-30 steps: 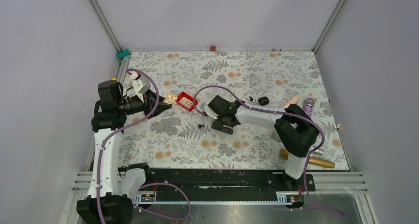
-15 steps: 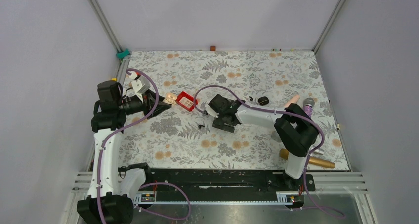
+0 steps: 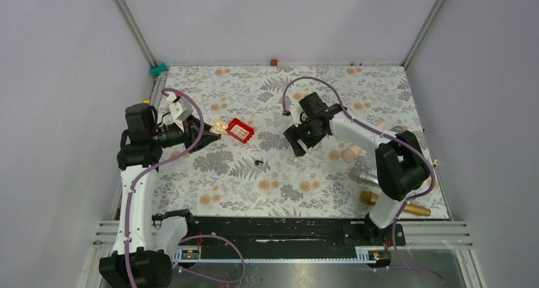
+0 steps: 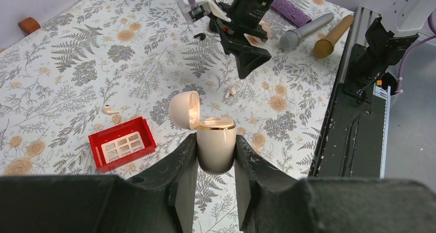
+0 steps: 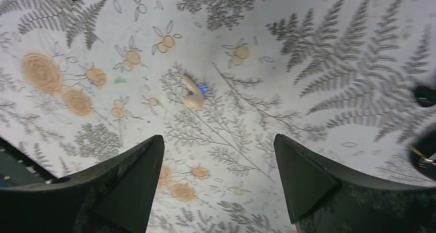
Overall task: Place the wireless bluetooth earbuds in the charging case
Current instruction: Pick up the earbud from the center of the board.
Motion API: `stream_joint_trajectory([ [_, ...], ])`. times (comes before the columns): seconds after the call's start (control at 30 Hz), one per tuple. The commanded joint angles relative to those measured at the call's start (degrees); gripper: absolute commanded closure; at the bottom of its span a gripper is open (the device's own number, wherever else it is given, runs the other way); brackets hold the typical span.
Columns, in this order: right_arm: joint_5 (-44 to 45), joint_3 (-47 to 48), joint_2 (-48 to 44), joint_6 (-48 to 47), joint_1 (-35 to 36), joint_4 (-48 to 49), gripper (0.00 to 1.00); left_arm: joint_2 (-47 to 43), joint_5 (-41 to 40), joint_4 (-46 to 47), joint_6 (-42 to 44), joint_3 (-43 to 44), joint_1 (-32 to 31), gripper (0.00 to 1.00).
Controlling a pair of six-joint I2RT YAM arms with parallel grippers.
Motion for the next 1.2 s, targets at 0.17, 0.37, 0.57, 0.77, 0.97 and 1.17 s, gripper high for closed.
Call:
stream_joint_trajectory([
  [0.17,-13.1,5.3,7.7,12.0,-3.2,-6.0,0.28,0.5,2.7,2.2,0.4,-0.4,0.4,1.00],
  [0.37,-16.2,4.9,10.2,14.7,-6.1,-6.2,0.46,1.0,2.8,2.2,0.4,-0.2,0.3,1.00],
  [0.57,-18.3,4.8,11.2,17.4,-6.1,-6.1,0.53,1.1,2.8,2.2,0.2,-0.2,0.4,1.00],
  [0.77,-17.8,5.1,12.3,18.8,-6.0,-5.8,0.61,1.2,2.8,2.2,0.1,-0.1,0.4,1.00],
  [0.97,-15.4,6.3,13.3,19.5,-4.3,-6.0,0.65,0.5,2.8,2.2,0.0,0.0,0.4,1.00],
  [1.17,-14.0,8.8,15.0,18.5,-2.8,-8.0,0.66,0.1,2.2,2.2,0.2,-0.1,0.5,1.00],
])
